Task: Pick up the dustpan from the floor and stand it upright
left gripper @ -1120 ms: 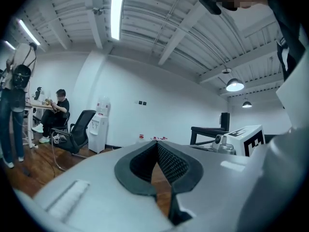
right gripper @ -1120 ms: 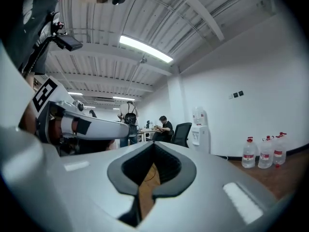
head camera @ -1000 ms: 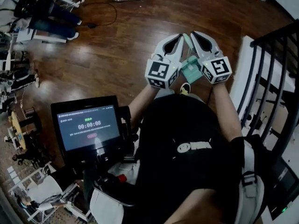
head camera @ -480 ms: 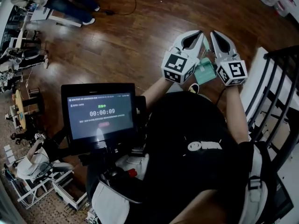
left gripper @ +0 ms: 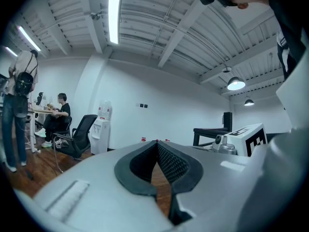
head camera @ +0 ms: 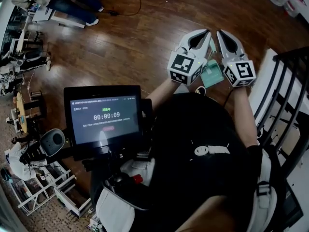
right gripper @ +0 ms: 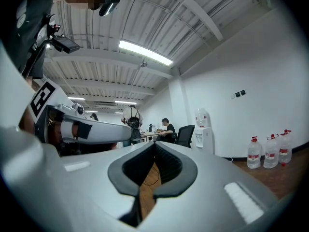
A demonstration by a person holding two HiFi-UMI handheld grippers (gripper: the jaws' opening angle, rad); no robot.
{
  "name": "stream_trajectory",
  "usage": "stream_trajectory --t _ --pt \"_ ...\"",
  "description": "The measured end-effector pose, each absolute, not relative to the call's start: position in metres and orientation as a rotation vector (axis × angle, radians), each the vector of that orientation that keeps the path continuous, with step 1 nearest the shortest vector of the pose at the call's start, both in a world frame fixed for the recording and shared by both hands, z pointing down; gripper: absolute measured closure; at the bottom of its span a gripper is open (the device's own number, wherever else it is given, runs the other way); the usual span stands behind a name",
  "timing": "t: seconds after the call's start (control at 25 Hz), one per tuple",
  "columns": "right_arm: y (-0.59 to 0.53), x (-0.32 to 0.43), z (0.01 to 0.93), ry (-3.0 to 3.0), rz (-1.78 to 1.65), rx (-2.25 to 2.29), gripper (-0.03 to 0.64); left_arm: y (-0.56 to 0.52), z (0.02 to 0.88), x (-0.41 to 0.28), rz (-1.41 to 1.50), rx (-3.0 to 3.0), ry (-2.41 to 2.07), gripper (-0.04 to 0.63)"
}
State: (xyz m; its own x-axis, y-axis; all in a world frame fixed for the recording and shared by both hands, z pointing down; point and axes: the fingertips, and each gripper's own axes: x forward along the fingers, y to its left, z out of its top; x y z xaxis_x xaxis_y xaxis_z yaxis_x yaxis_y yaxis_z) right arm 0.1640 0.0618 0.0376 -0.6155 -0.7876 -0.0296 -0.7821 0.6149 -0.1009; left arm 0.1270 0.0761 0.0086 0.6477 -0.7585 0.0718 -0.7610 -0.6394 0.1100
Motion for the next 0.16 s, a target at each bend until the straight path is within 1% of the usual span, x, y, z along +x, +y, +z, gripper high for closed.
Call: stream_trajectory --t 0.16 --pt "0.0638 0.1622 0.0366 2.759 -0.118 -1.343 0.621 0.0755 0.0070 0.1256 0.021 2.726 -1.266 0.577"
